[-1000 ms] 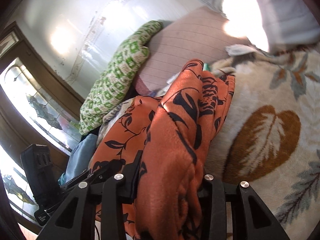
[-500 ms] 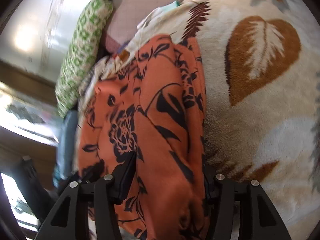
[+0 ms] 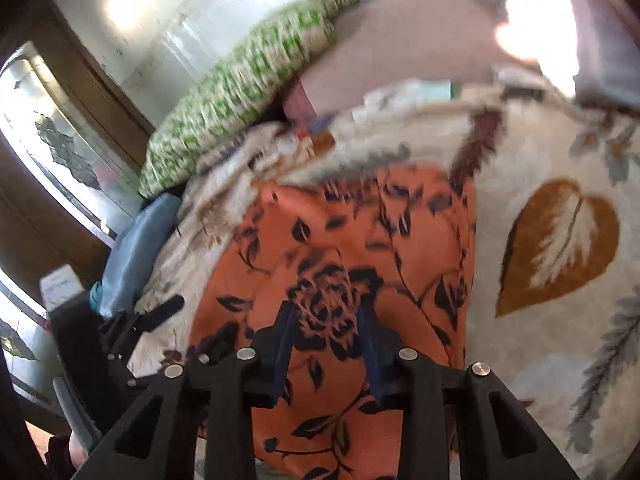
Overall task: Fold small clothes
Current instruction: 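Release the folded blouse and lift both tools away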
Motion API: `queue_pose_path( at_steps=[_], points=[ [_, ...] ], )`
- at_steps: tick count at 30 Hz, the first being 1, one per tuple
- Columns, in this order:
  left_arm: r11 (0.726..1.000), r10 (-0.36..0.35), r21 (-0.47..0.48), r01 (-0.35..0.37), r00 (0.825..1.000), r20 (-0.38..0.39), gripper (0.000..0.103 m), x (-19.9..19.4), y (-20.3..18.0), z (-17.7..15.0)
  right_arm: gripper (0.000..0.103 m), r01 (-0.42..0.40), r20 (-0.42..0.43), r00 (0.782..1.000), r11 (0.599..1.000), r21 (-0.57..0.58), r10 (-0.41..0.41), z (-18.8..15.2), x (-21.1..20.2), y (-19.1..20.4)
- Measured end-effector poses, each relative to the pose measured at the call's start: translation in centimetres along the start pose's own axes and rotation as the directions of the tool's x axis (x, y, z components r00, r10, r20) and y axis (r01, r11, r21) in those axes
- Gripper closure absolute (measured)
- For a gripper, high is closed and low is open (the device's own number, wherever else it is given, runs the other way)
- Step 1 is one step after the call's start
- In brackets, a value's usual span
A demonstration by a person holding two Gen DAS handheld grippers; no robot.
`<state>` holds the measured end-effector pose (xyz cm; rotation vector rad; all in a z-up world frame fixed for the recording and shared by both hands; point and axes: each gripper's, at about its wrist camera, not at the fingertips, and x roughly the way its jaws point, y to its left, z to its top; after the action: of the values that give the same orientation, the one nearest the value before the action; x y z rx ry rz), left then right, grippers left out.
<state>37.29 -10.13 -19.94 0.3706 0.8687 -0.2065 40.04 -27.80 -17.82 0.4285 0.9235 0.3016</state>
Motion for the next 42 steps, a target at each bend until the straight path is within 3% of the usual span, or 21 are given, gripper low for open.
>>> queue_pose_path(
  at_steps=[1,2,4,6,10,13,15,19,21,27,33,35,42],
  points=[
    [1.000,0.002,0.005,-0.002,1.000,0.002,0.027,-0.1,0.0,0.1,0.079,0.013,-0.052,0.999,0.999,0.043,-0.011,-0.3,1.7,-1.2],
    [1.000,0.004,0.010,-0.004,1.000,0.012,0.027,-0.6,-0.1,0.1,0.083,0.001,-0.037,0.999,0.997,0.080,0.002,-0.4,1.9,-2.2],
    [1.000,0.002,-0.007,-0.002,0.999,0.038,0.027,-1.8,0.0,0.1,0.083,-0.041,-0.026,0.999,0.993,0.113,0.045,0.0,0.9,-2.6],
    [0.998,-0.013,-0.053,0.016,0.998,0.066,0.027,-3.6,0.5,0.1,0.082,-0.045,0.020,0.999,0.996,0.076,0.043,0.0,-0.9,-1.7],
    [0.992,0.016,-0.126,0.004,0.987,0.158,0.027,-9.0,1.4,0.1,0.079,0.006,0.108,0.994,1.000,-0.017,-0.004,-1.6,-5.9,0.8],
    [0.981,0.040,-0.194,0.003,0.976,0.216,0.019,-13.6,2.2,-1.2,0.079,0.085,0.202,0.977,0.993,-0.078,-0.067,-3.2,-10.0,2.9],
    [0.975,0.035,-0.224,0.019,0.971,0.235,0.018,-16.3,2.7,-2.2,0.079,0.109,0.251,0.965,0.989,-0.097,-0.082,-5.3,-12.9,3.8],
    [0.972,0.071,-0.234,-0.011,0.966,0.249,0.018,-20.9,3.1,-3.2,0.079,0.159,0.290,0.950,0.980,-0.122,-0.118,-8.8,-16.9,5.7],
    [0.970,0.093,-0.243,-0.024,0.956,0.278,0.018,-23.5,3.3,-3.6,0.079,0.201,0.318,0.936,0.970,-0.139,-0.149,-10.1,-18.7,6.8],
    [0.966,0.113,-0.259,-0.021,0.932,0.345,0.014,-29.6,3.5,-4.6,0.079,0.223,0.370,0.916,0.963,-0.151,-0.154,-12.3,-23.2,9.4],
    [0.963,0.123,-0.270,-0.021,0.922,0.367,0.013,-33.3,3.5,-5.5,0.079,0.237,0.429,0.890,0.960,-0.150,-0.153,-14.1,-26.9,11.6],
    [0.961,0.121,-0.278,-0.016,0.923,0.365,0.006,-34.0,3.5,-5.8,0.079,0.234,0.431,0.890,0.960,-0.155,-0.147,-14.5,-27.5,12.2],
    [0.955,0.155,-0.293,-0.040,0.912,0.381,0.005,-35.8,3.9,-6.6,0.079,0.233,0.435,0.890,0.956,-0.177,-0.136,-15.6,-28.3,14.3]
  ],
)
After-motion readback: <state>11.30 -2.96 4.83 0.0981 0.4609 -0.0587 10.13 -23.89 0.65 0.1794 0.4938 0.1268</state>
